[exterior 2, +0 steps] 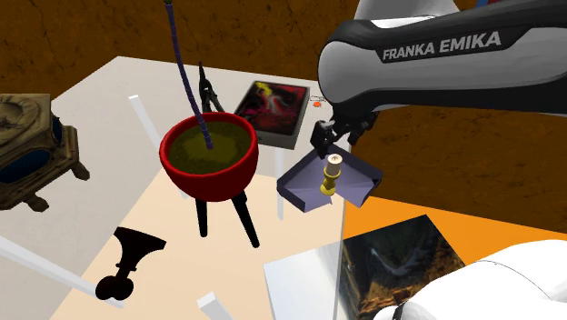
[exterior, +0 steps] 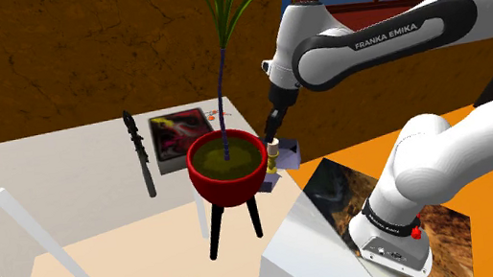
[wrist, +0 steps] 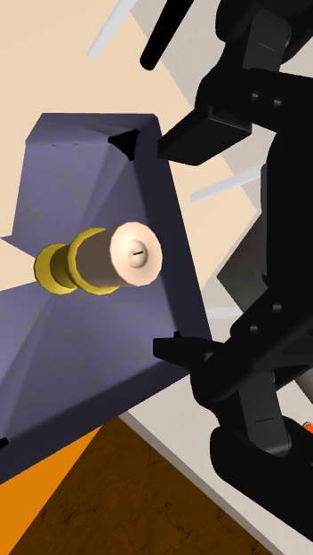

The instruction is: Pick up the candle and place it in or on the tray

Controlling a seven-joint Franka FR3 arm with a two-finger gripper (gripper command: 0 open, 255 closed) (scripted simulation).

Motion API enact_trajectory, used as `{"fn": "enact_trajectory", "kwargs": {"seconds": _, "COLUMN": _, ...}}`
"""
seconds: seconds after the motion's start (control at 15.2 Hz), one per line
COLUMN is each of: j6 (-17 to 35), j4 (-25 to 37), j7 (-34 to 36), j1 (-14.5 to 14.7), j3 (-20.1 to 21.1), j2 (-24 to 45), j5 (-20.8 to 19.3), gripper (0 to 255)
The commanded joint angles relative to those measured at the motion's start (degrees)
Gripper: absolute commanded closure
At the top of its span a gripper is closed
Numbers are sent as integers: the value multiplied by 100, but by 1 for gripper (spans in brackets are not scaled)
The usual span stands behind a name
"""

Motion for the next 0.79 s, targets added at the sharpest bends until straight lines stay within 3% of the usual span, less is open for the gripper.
{"fn": "enact_trajectory", "kwargs": {"seconds": 0.0, "j6": 0, "j4": 0, "j7": 0, "j1": 0, "j3": 0, "j2": 0, "j5": 0, "gripper": 0}}
{"fn": "enact_trajectory", "kwargs": {"seconds": 0.13, "j6": 0, "j4": 0, "j7": 0, "j1": 0, "j3": 0, "j2": 0, "j5": 0, "gripper": 0}}
{"fn": "enact_trajectory", "kwargs": {"seconds": 0.4, "j6": -881, "j4": 513, "j7": 16, "j1": -32, "j3": -43, "j2": -368, "j5": -56, "gripper": 0}}
{"fn": "enact_trajectory", "kwargs": {"seconds": 0.73, "j6": -881, "j4": 513, "j7": 16, "j1": -32, "j3": -43, "j2": -368, "j5": -56, "gripper": 0}}
